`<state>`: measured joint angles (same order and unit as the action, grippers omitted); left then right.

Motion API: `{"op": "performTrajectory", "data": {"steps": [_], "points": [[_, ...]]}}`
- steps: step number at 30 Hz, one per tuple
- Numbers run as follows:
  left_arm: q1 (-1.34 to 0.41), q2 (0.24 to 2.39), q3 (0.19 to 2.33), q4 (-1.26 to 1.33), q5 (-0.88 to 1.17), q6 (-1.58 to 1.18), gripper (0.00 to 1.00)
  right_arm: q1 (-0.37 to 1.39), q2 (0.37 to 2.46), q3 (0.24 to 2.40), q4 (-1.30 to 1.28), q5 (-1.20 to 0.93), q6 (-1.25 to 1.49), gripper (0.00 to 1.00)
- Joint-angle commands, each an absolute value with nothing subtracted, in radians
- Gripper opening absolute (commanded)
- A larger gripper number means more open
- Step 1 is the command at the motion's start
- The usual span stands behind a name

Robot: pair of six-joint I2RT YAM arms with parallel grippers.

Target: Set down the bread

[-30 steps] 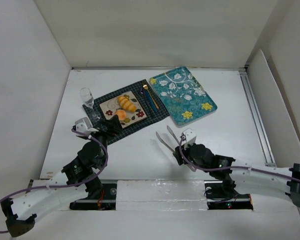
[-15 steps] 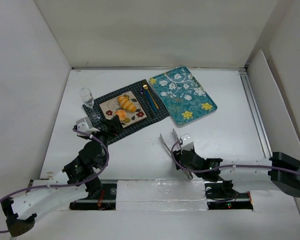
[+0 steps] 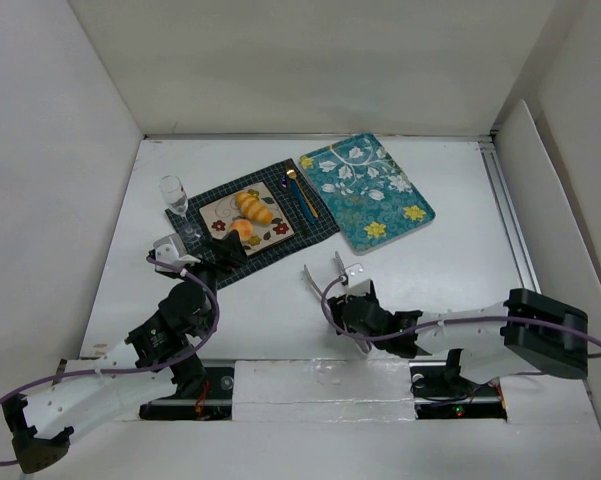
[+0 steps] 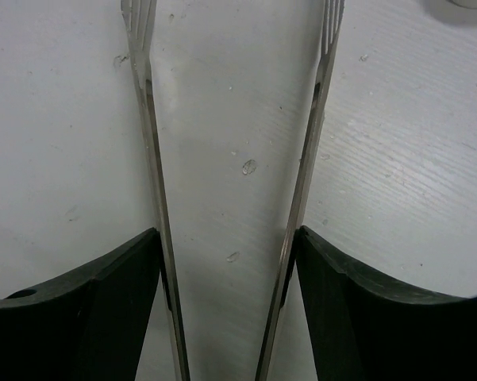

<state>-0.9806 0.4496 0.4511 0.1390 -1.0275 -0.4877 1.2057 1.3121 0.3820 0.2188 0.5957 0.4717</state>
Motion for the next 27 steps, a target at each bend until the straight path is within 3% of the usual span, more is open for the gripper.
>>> {"op": "performTrajectory", "data": {"steps": [1, 16, 24, 27], "points": [[-0.985, 0.449, 0.439, 0.181, -1.028, -0.479, 0.99, 1.212, 1.336, 0.436, 0.273, 0.627, 0.46, 0.73], [-0.985, 0.465, 0.44, 0.186, -1.028, -0.476, 0.99, 1.212, 1.309, 0.52, 0.163, 0.627, 0.393, 1.0], [-0.985, 0.474, 0.439, 0.211, -1.02, -0.459, 0.99, 1.212, 1.017, 0.595, -0.112, 0.68, 0.325, 1.0], [-0.985, 0.514, 0.457, 0.245, -0.977, -0.436, 0.99, 1.212, 0.935, 0.722, -0.272, 0.722, 0.244, 1.0]]}}
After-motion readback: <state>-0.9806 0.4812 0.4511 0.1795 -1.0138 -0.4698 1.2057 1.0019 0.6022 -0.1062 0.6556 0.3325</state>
